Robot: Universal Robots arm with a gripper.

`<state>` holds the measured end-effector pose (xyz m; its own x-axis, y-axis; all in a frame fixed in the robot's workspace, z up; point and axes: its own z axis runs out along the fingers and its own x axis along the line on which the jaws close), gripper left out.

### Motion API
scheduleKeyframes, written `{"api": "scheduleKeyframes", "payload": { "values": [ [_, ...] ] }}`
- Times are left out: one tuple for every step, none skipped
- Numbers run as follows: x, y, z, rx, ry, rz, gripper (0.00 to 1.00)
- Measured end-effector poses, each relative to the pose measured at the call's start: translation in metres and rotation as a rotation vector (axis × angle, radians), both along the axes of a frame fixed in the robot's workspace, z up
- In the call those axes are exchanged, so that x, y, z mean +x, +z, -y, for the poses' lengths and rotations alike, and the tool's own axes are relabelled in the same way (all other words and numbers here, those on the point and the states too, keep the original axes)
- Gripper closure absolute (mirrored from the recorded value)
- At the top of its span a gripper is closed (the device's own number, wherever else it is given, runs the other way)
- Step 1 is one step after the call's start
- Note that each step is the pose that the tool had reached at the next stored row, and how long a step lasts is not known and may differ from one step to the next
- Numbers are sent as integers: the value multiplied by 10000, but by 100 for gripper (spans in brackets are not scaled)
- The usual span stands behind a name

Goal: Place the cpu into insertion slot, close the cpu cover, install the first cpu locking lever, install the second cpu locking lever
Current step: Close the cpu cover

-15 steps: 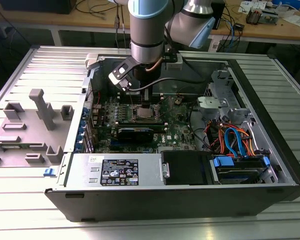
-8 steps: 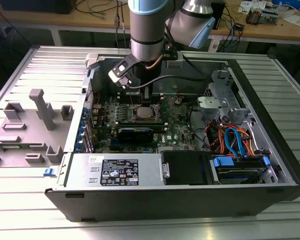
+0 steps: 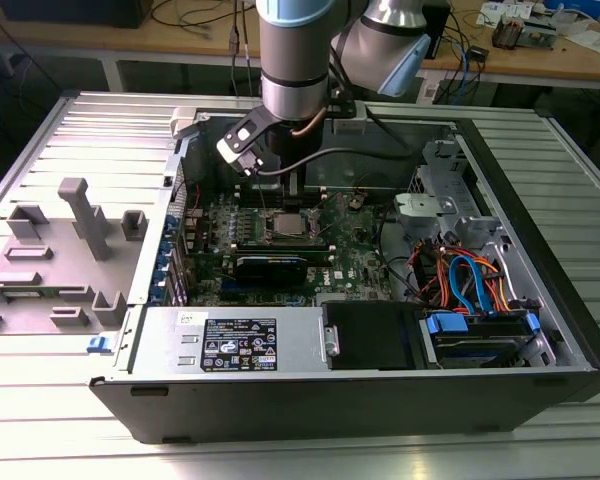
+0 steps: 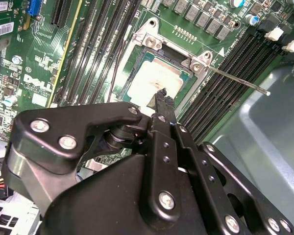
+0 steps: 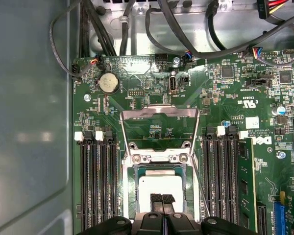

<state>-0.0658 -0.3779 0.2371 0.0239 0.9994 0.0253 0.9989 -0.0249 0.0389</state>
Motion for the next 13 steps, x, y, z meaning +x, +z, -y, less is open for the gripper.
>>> {"api": "scheduleKeyframes", "payload": {
  "values": [
    [0, 7, 0, -1, 0, -1, 89],
    [0, 11, 0, -1, 0, 0, 89],
    [0, 11, 0, -1, 0, 0, 89],
    [0, 12, 0, -1, 0, 0, 89],
    [0, 15, 1, -2, 1, 1, 89],
    [0, 16, 0, -1, 1, 2, 89],
    [0, 16, 0, 0, 1, 3, 89],
    [0, 17, 0, 1, 0, 3, 89],
    [0, 17, 0, -1, 0, 2, 89],
    [0, 17, 0, 0, 0, 2, 89],
    [0, 18, 0, -1, 0, 2, 89],
    [-1, 24, 0, -1, 0, 1, 89],
    [0, 25, 0, -1, 0, 2, 89]
  ]
}}
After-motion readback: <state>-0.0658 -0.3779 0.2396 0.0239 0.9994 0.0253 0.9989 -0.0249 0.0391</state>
